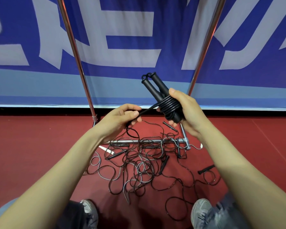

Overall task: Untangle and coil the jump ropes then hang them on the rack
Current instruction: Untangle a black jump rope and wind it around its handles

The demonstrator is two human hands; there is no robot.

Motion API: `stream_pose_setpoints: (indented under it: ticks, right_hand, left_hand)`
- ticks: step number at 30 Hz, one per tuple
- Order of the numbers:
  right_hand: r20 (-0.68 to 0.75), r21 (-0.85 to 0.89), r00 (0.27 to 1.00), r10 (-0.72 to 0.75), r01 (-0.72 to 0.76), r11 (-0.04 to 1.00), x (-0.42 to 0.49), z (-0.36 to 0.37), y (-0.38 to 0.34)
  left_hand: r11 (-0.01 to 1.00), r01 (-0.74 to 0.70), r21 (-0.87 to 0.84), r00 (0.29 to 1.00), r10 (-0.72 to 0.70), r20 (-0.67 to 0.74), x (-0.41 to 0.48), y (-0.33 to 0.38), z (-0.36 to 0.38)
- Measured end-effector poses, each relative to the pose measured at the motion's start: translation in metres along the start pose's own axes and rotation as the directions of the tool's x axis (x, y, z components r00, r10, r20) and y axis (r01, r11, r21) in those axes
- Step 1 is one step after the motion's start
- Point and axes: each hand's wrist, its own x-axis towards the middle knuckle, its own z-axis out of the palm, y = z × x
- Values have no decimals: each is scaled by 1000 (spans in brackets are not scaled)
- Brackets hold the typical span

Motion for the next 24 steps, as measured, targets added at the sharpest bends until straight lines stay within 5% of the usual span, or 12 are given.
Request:
stream_pose_setpoints:
  ticks: [6, 10, 13, 16, 20, 24]
  right_hand:
    - [199, 56, 980, 12, -24, 998, -7, 4, -1]
    - [439, 34, 894, 86, -112, 993, -10, 6, 1]
    - [581, -225, 764, 281, -181, 957, -14, 7, -1]
    - [525, -564, 696, 490, -146, 812, -17, 13, 1]
    - [324, -814, 817, 477, -16, 580, -13, 18, 14]
    - [206, -943, 958, 199, 140, 301, -6, 11, 27]
  left_hand:
    - [970, -90, 227, 993, 105, -54, 2, -7, 4]
    - [940, -167, 297, 983, 181, -20, 6, -9, 5]
    - [932, -140, 334, 987, 107, 116, 3, -1, -8]
    - [929, -34, 369, 990, -20, 142, -3, 8, -8]
    - [903, -72, 424, 995, 37, 90, -4, 10, 8]
    - [844, -123, 522, 992, 120, 41, -4, 9, 22]
